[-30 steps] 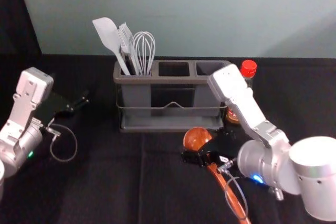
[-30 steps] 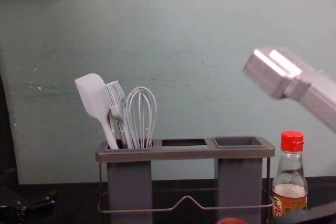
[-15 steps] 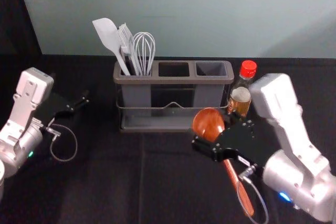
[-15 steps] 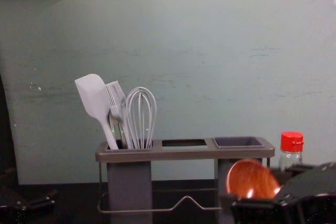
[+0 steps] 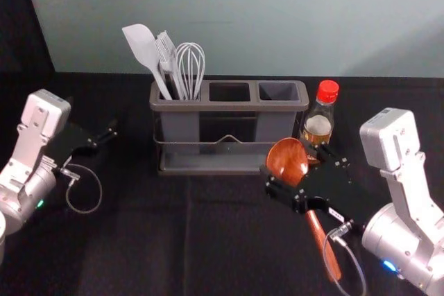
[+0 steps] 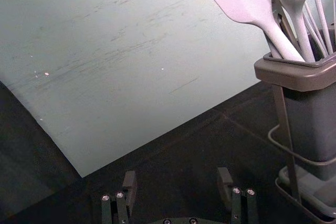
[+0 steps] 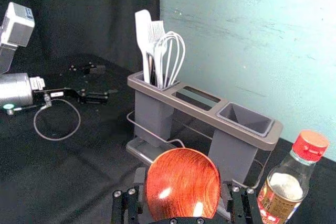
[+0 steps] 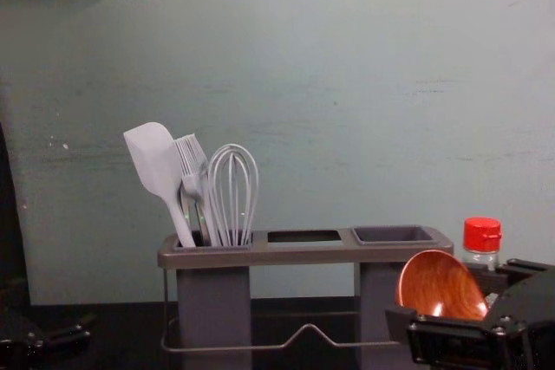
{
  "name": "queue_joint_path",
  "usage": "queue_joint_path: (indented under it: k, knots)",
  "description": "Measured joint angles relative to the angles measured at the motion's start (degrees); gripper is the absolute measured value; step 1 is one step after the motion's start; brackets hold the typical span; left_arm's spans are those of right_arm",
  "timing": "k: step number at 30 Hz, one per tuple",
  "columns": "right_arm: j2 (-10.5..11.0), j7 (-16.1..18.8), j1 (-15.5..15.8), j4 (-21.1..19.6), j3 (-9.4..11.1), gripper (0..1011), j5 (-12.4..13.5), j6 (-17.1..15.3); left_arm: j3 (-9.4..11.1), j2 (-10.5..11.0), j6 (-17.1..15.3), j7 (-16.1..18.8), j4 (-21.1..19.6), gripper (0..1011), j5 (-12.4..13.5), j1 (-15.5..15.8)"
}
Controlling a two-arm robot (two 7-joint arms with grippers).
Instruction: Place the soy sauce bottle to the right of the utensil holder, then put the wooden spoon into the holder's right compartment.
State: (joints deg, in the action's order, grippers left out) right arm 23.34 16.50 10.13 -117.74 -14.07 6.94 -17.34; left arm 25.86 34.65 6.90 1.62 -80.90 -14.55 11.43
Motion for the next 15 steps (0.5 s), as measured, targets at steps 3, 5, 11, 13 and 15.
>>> queue_joint_path:
  k: [3, 5, 11, 13, 15]
  knots:
    - [-0.01, -0.01, -0.02, 0.0, -0.04, 837, 0.02, 0.0, 0.0, 0.0, 0.0, 0.0, 0.0, 1005, 0.0, 0.0]
    - [-0.02, -0.01, -0.03, 0.0, -0.07, 836, 0.03, 0.0, 0.0, 0.0, 0.0, 0.0, 0.0, 1005, 0.0, 0.0]
    - [0.0, -0.03, -0.02, -0.01, -0.06, 837, 0.06, 0.11, 0.0, 0.0, 0.0, 0.0, 0.0, 1005, 0.0, 0.0]
    - [-0.22, -0.16, 0.62, 0.35, 0.32, 837, 0.15, 1.73, -0.01, 0.0, 0.01, 0.0, 0.0, 1005, 0.0, 0.0]
    - [-0.43, -0.52, 1.27, 0.37, 0.81, 837, 0.15, 4.22, 0.0, 0.0, 0.0, 0.0, 0.0, 1005, 0.0, 0.0]
